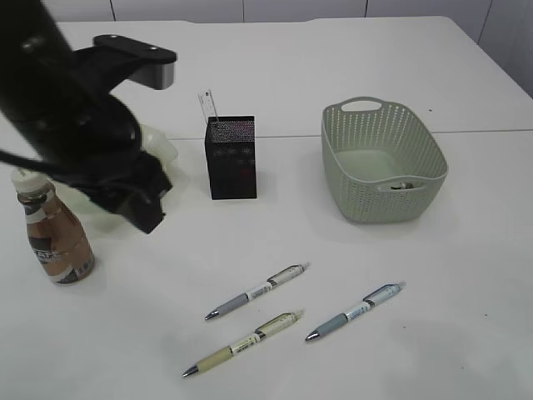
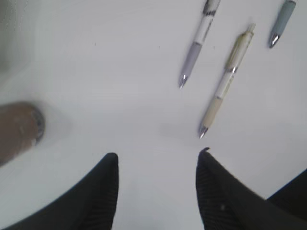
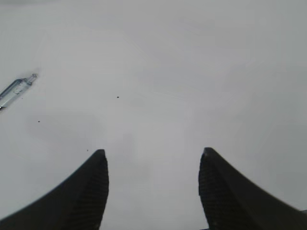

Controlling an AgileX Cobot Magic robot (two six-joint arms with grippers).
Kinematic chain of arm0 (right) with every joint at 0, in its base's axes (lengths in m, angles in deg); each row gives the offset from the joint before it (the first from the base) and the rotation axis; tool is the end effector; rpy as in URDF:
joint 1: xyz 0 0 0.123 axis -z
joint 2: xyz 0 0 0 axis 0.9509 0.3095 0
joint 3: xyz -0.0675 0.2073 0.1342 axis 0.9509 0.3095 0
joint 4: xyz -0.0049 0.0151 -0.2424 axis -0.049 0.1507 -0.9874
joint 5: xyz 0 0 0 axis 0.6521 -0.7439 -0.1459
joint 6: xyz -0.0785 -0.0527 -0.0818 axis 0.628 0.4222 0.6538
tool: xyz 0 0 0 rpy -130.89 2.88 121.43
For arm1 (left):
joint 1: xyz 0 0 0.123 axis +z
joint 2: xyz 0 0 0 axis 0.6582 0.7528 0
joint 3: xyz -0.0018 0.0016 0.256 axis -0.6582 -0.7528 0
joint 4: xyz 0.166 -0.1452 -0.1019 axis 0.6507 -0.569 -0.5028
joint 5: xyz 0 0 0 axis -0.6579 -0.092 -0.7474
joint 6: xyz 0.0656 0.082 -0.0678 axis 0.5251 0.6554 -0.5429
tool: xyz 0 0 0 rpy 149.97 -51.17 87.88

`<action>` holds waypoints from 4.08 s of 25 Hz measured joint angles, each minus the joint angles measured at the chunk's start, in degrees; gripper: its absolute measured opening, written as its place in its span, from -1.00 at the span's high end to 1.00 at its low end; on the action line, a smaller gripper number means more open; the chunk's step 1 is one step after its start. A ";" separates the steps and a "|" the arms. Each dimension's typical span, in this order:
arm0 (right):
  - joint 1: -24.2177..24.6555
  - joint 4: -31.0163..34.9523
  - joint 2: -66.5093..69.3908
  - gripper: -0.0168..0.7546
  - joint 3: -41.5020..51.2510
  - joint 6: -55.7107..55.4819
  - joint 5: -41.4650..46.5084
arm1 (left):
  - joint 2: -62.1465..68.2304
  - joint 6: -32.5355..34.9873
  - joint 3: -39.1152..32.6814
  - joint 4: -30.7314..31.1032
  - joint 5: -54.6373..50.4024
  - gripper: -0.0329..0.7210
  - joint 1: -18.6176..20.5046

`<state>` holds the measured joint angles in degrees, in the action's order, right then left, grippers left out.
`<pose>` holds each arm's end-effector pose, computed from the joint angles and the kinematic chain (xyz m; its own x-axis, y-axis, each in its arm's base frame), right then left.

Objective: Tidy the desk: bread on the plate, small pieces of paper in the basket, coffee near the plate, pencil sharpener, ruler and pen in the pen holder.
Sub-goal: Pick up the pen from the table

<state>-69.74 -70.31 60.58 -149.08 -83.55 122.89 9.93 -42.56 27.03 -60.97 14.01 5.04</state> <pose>0.2701 -0.0173 0.2332 -0.9734 0.1665 -0.1576 0.1737 0.9843 -0.0330 0.2528 -0.1872 0.2222 -0.8023 0.5390 -0.2565 0.5633 0.8258 -0.0265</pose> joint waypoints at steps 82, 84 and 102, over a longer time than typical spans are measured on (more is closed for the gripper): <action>0.00 2.71 -0.35 -0.18 0.11 0.11 -0.11 | 44.19 11.74 30.11 -1.59 -3.74 0.06 -7.33; 0.00 2.71 -0.35 -0.18 0.11 0.11 -0.11 | 44.19 11.74 30.11 -1.59 -3.74 0.06 -7.33; 0.00 2.85 -0.35 -0.18 0.11 0.11 -0.11 | 44.19 11.74 30.11 -1.59 -2.68 0.07 -7.33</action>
<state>-69.74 -67.47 60.23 -148.97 -83.44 122.78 54.12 -30.81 57.14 -62.56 11.34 -2.30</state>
